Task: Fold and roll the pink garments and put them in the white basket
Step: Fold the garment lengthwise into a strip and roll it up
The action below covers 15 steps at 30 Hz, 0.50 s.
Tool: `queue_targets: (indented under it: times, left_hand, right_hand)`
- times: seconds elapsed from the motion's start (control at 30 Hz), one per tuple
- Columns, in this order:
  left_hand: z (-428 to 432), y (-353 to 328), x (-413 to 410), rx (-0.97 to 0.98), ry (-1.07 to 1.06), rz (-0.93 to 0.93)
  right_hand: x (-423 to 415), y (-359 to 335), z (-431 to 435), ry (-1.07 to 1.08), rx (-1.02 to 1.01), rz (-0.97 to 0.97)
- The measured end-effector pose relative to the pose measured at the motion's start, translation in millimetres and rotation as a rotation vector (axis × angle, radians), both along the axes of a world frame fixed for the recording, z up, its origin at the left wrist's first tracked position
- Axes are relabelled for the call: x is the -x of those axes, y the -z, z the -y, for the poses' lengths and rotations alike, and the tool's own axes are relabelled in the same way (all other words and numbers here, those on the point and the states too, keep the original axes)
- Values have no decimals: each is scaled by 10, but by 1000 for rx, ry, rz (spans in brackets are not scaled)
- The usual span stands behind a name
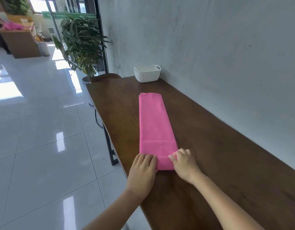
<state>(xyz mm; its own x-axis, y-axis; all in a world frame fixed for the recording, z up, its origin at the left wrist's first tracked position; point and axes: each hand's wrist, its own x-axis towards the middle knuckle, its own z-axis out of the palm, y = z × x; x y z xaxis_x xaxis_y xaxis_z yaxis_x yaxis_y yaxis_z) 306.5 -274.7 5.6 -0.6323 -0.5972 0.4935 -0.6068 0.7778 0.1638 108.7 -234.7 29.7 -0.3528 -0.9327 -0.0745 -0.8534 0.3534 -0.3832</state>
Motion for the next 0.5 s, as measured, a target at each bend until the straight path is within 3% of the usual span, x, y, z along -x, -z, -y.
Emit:
queue_targets:
  times: [0.23, 0.5]
  left_hand:
    - [143, -55, 7, -124, 20, 30]
    - [294, -287, 47, -307, 22, 179]
  right_hand:
    - [-154, 93, -106, -29, 364, -362]
    - [-118, 154, -403, -181, 417, -311]
